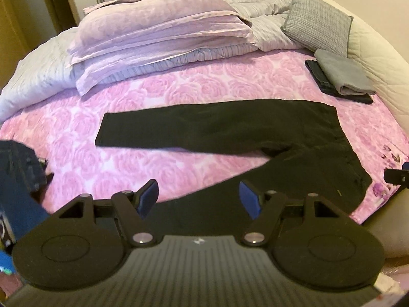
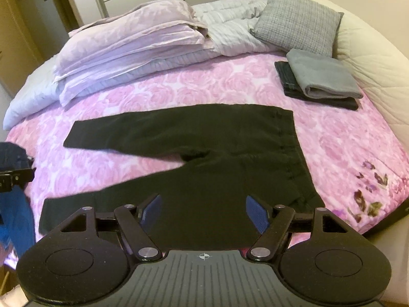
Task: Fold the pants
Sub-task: 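Move the left gripper to the leg hems while the right gripper moves to the waistband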
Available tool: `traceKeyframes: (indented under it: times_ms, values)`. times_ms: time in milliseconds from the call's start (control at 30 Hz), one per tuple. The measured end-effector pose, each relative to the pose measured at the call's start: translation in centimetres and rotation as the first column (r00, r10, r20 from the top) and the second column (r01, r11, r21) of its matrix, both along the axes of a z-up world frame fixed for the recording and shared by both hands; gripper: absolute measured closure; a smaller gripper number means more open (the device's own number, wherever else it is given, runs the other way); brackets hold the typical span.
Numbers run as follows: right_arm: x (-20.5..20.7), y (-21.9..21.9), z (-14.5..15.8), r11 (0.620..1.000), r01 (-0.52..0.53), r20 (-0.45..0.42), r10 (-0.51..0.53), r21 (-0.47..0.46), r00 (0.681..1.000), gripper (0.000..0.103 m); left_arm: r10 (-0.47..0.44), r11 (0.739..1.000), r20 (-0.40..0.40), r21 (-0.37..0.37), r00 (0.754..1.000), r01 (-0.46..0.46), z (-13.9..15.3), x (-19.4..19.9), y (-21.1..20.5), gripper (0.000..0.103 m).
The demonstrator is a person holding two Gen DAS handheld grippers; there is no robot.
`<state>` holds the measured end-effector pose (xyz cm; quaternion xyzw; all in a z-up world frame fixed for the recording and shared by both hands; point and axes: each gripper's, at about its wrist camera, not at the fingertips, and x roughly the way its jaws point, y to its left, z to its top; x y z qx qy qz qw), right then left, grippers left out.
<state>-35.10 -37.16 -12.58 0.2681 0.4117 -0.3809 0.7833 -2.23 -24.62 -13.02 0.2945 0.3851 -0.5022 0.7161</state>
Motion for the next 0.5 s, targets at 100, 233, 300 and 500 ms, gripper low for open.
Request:
traceKeyframes:
  times_ms: [100,233,300,500]
  values:
    - [2.0,-0.7,-0.6,1.000,0.012,-0.006,-0.012,0.005,1.000,0.033,-0.017,1.000,0.002,0.010,1.000,0.017,-1.0,1.9,-1.5,0.036]
    - [3.4,-1.5,-2.2,0.999,0.040,-0.029,-0.038,0.036,0.999,0.033,-0.018,0.999,-0.012,0.040,1.000,0.018,-2.7,4.0,-2.7,0.036]
    - [3.4,-2.0,-2.9,0.997,0.057,-0.039,-0.055,0.059,0.998,0.033,-0.023,0.998,-0.022,0.050,0.999,0.024,-3.6,4.7,-2.9,0.036]
    - [2.5,-3.7,-4.9,0.988,0.116,-0.067,-0.109,0.104,0.992,0.033,-0.035,0.996,-0.038,0.085,0.999,0.038,-6.2,6.2,-4.0,0.036]
